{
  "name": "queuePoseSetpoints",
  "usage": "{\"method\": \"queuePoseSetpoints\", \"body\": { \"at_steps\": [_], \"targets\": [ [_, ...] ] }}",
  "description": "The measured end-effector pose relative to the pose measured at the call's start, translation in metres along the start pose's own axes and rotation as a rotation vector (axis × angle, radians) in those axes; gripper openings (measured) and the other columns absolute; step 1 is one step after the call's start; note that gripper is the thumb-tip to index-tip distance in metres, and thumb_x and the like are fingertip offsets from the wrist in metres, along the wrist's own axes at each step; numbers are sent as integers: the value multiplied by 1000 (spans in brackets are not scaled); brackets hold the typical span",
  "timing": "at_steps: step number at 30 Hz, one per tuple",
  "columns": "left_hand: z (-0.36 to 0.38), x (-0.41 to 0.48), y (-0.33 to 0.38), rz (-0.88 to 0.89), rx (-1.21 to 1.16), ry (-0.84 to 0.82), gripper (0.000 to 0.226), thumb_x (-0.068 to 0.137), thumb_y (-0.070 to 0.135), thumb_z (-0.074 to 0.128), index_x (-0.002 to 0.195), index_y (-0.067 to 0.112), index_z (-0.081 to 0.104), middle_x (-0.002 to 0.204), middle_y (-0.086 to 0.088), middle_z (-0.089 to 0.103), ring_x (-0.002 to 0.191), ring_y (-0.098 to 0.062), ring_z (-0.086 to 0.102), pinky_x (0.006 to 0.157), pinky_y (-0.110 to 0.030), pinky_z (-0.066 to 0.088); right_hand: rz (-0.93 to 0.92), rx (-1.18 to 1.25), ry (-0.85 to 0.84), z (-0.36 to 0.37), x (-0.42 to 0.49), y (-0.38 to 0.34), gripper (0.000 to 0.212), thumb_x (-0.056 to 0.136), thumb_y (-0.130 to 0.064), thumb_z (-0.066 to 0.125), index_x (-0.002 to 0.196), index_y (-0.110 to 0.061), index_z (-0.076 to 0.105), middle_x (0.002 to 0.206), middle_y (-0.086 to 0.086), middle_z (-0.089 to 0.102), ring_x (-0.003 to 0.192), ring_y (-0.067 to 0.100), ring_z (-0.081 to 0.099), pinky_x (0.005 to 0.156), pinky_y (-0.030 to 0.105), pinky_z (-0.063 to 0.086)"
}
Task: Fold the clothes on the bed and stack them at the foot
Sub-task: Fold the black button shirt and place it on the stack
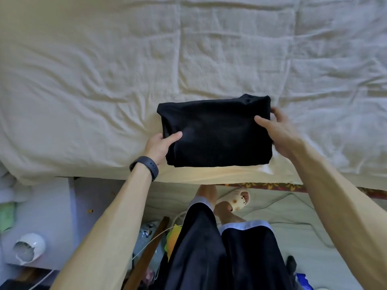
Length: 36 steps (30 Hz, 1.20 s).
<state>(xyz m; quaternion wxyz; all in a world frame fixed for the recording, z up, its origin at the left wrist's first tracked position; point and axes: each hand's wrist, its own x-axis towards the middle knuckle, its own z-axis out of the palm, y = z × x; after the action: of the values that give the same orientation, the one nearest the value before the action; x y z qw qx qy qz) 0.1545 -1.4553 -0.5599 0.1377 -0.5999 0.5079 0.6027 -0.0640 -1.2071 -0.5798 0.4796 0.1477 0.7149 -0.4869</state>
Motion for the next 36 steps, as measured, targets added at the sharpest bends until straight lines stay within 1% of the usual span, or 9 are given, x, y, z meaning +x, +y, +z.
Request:
{"method": "queuePoseSetpoints", "body": {
  "at_steps": [5,10,13,15,21,25,28,33,36],
  "targets": [
    [6,-2,4,27,-153,-99,31,91,22,72,121,14,66,118,-2,73,111,-21,68,100,-43,53,-12,28,9,-7,-4,-1,37,101,-18,62,136,-29,57,108,-10,73,88,9,75,59,30,60],
    [13,-8,14,154,-184,-99,55,91,7,71,140,20,50,128,1,67,113,-18,67,92,-38,57,-48,59,85,-10,-11,-1,35,100,-16,63,130,-32,61,93,-15,77,85,10,76,59,30,60],
    [19,-8,26,226,-156,-128,56,92,3,68,139,27,51,130,4,66,116,-16,66,95,-38,56,-82,61,94,-16,-20,-1,28,101,-16,62,120,-36,63,99,-7,77,89,16,76,65,34,61],
    [24,-10,36,262,-141,-152,53,92,4,68,135,32,53,130,4,66,117,-17,66,97,-41,55,-119,59,102,-22,-29,-6,27,101,-16,62,122,-35,62,105,-2,75,91,19,76,67,36,61],
    [42,-43,80,364,-177,-240,54,92,8,68,138,33,55,124,6,71,108,-19,71,85,-39,59,-305,95,190,-61,-78,-52,26,100,-16,63,112,-39,65,93,-7,78,87,15,76,68,35,63],
    [69,-103,129,510,-188,-324,49,93,7,66,132,35,59,118,6,73,104,-20,72,77,-32,60,-449,97,235,-106,-149,-96,25,100,-17,63,111,-40,64,98,-6,78,90,15,75,71,33,62],
    [89,-170,178,609,-212,-386,45,93,7,66,129,34,61,115,2,75,101,-22,73,71,-30,59,-572,104,274,-145,-223,-142,25,101,-18,62,114,-39,65,96,-5,78,88,14,75,65,27,58],
    [123,-291,258,749,-249,-518,44,95,4,61,132,26,61,122,-5,72,109,-28,70,84,-40,58,-785,91,393,-209,-351,-218,26,100,-19,64,118,-37,65,97,-2,78,88,13,74,70,27,57],
    [142,-363,300,854,-233,-593,43,95,2,60,129,28,64,120,-4,73,107,-27,71,81,-41,61,-904,89,475,-242,-419,-252,25,98,-18,65,115,-36,67,95,-4,78,88,13,75,77,33,59]
  ]
}}
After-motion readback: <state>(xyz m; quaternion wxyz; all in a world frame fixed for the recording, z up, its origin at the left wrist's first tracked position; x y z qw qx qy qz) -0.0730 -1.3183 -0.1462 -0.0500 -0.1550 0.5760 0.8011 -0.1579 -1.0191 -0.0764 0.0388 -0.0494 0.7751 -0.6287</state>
